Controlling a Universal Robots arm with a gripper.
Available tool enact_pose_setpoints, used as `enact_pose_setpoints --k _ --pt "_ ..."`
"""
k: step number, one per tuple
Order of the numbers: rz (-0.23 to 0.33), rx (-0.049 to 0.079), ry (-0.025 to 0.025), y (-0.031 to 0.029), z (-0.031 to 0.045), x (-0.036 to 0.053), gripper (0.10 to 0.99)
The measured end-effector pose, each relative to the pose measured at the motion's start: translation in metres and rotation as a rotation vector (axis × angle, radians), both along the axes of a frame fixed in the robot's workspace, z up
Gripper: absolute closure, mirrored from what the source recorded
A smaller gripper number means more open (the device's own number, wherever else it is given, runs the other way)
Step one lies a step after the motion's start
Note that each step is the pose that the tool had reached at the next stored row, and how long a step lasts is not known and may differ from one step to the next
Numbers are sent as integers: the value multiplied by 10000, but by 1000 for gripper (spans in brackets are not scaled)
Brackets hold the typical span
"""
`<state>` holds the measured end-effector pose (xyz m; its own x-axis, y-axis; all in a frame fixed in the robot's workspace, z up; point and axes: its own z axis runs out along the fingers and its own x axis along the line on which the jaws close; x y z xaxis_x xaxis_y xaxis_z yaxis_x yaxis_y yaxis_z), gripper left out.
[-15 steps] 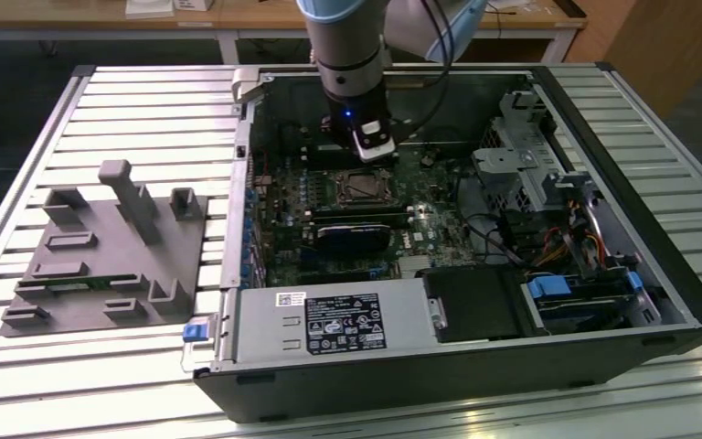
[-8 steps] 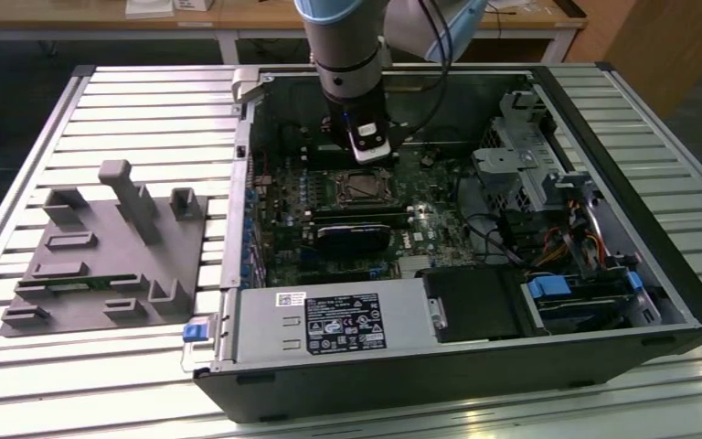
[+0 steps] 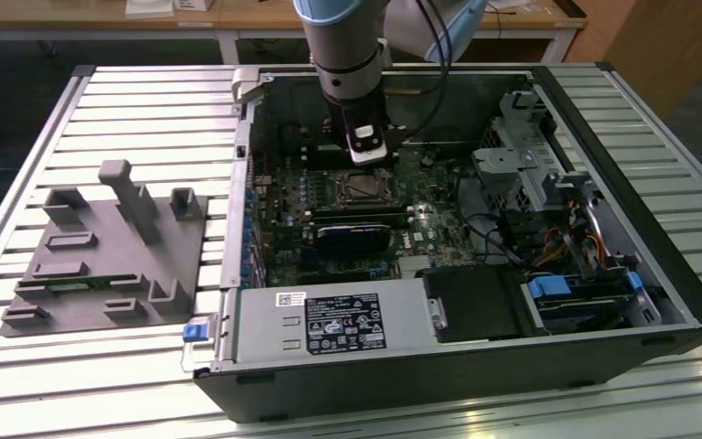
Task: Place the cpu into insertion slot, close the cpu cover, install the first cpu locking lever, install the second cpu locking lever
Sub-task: 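Install the first cpu locking lever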
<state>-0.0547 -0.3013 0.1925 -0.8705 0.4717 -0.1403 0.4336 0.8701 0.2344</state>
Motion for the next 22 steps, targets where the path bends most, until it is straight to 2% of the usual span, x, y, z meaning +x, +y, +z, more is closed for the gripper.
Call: enact_pose_setpoints --k 6,22 --pt "0 332 0 -1 0 0 980" --pt "1 341 -1 -70 -7 0 980"
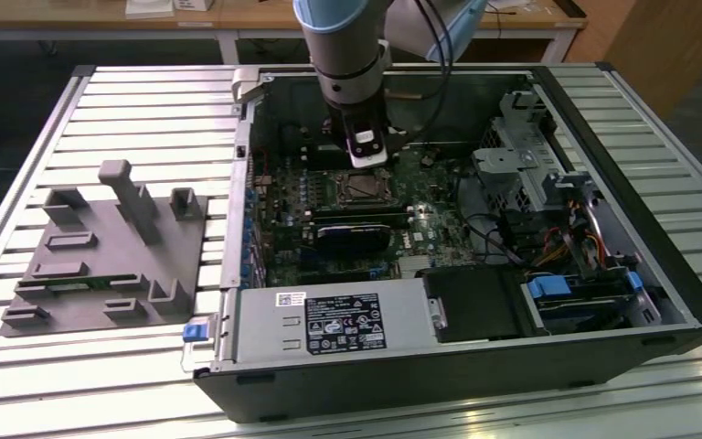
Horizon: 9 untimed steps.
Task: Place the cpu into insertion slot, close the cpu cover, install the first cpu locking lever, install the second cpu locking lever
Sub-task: 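Install the first cpu locking lever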
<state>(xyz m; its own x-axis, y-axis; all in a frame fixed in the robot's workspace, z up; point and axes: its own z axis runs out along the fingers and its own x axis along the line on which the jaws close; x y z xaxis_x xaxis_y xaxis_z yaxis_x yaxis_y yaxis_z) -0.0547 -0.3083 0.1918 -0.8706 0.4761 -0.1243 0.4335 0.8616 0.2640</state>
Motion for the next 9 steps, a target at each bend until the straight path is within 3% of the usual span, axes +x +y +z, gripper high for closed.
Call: enact_pose_setpoints --k 4,9 --pt "0 23 -2 -17 -13 0 980" --pt "-1 146 -3 -24 -15 0 980"
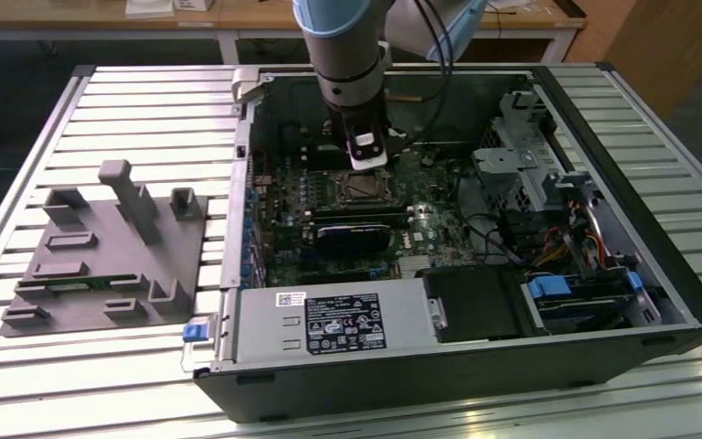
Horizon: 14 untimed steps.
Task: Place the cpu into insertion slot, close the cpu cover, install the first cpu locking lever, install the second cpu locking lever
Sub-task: 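Install the first cpu locking lever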
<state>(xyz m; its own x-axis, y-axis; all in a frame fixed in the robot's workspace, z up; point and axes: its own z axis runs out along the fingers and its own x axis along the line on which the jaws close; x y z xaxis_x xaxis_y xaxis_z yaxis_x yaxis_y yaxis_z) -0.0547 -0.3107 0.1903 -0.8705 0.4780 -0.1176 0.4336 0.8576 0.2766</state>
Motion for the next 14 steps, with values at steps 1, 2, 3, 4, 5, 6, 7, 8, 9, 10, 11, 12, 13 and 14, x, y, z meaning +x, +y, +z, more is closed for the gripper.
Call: enact_pose_setpoints --k 1,2,3,4,5,6,7,8,9,10,11,12,13,14 --pt "0 0 1 0 4 0 980" --pt "1 1 0 0 12 0 980" --pt "1 3 -1 0 25 0 980" --pt "1 2 0 0 45 0 980" --pt "0 0 1 0 67 0 980" --pt "1 0 1 0 94 0 980" --pt "1 0 0 0 124 0 980" --pt "1 1 0 0 157 0 980" --pt "1 -1 1 0 190 0 980" --pt "0 0 1 0 223 0 980" --pt "1 -1 1 -1 255 0 980" --pt "1 0 1 0 284 0 980" --pt "1 0 1 -1 309 0 980" --pt "1 -1 2 -1 329 0 980"
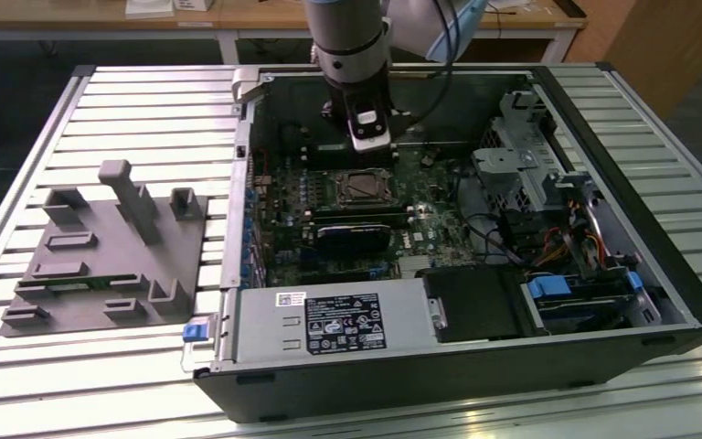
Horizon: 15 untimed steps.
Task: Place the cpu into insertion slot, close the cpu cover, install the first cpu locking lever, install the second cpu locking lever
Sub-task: 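Install the first cpu locking lever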
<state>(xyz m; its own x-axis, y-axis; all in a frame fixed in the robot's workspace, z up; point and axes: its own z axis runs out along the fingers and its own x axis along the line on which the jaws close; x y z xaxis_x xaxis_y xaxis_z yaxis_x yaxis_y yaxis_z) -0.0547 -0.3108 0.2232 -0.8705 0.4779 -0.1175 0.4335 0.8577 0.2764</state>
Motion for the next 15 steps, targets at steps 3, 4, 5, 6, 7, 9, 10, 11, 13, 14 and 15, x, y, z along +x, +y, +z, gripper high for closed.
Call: enact_pose_setpoints --k 3,4,5,6,7,9,10,11,13,14,15 --pt "0 3 -2 0 20 0 980" --pt "0 4 -3 1 20 0 980" --pt "0 3 -3 0 21 0 980" --pt "0 1 -1 0 22 0 980" --pt "0 2 -2 0 23 0 980" --pt "2 -30 23 0 23 2 980" --pt "1 -70 56 0 22 5 980" --pt "2 -118 95 -1 20 7 980" --pt "0 -235 192 -5 18 12 980" --pt "0 -310 246 -8 18 15 980" --pt "0 -399 302 -11 17 17 980"
